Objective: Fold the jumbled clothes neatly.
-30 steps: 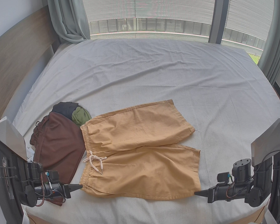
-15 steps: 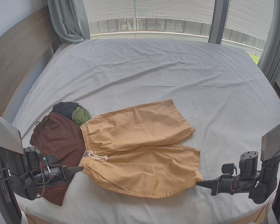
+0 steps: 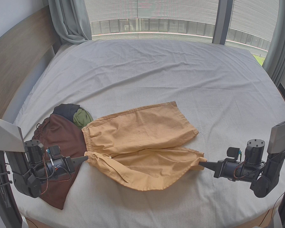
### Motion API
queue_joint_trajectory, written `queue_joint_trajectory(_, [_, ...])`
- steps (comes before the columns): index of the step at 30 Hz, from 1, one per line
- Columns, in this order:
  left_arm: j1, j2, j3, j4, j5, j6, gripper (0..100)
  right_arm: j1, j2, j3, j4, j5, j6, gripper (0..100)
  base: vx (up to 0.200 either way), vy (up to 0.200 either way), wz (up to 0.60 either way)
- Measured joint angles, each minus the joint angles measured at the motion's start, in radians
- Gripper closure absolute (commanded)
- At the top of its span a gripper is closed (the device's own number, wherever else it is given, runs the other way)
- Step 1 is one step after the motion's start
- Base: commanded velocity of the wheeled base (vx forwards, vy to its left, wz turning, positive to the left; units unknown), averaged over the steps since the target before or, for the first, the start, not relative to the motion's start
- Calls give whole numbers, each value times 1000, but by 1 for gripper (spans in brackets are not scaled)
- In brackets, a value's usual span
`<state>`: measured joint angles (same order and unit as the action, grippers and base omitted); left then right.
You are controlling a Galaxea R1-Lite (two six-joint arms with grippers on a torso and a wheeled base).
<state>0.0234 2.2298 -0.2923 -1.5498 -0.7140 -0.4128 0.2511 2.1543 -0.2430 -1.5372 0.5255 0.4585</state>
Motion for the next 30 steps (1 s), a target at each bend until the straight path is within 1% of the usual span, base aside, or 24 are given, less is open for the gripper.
queue_joint_trajectory(6, [4,-3,-13,-2,15,-23,100,0,-10,-63,1,-1,16,100,0,0,0])
queue_joint_trajectory(10, [0,-3,-31,-2,70,-54,100,-9,-12,-104,5,-1,18,100,0,0,0])
queue_joint_trajectory(14, [-7,-4,-41,-2,85,-64,100,-23,-13,-150,17,-1,20,100,0,0,0])
queue_joint_trajectory(20, [-14,-5,-53,-2,94,-69,100,-32,-20,-219,72,-1,20,100,0,0,0])
queue_joint_trajectory(25, [-16,-7,-68,-2,117,-107,100,-34,-29,-264,94,-1,29,100,0,0,0])
queue_joint_trajectory(30, [-16,-10,-79,-2,128,-116,100,-34,-39,-314,148,-1,34,100,0,0,0])
